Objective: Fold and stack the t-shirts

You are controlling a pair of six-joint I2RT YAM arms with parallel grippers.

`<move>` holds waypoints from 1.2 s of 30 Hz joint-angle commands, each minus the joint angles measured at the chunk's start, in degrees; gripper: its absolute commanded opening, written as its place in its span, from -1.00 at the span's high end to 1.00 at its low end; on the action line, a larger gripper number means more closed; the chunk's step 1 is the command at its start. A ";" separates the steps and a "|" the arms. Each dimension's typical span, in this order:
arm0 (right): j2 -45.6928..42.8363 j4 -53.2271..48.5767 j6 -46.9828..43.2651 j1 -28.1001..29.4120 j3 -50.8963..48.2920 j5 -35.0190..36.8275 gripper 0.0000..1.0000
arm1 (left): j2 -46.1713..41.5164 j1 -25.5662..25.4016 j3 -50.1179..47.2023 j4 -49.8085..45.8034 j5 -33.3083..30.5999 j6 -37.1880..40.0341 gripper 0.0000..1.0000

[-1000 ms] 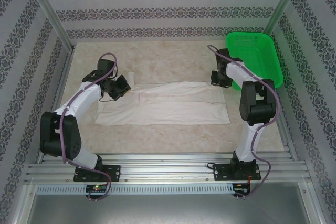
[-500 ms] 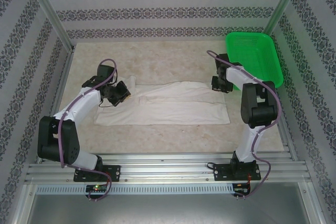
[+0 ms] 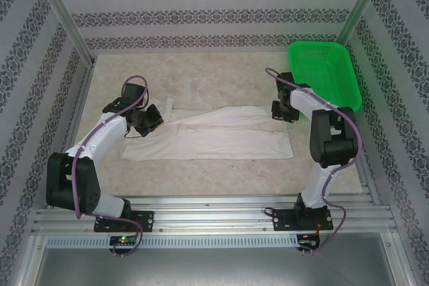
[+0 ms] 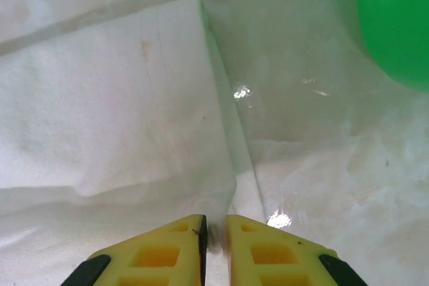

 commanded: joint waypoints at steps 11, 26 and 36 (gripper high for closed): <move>-3.05 0.10 0.64 1.11 -3.77 2.09 0.67 | -2.74 -0.12 -1.83 -2.14 -1.25 1.43 1.00; -2.78 -1.29 1.80 1.23 -4.24 4.99 0.93 | -2.12 -0.16 -2.71 -2.88 -3.27 2.69 1.00; -8.23 1.72 3.10 1.01 -6.40 -1.19 0.29 | -1.86 -0.20 -2.91 -0.96 -1.19 3.47 1.00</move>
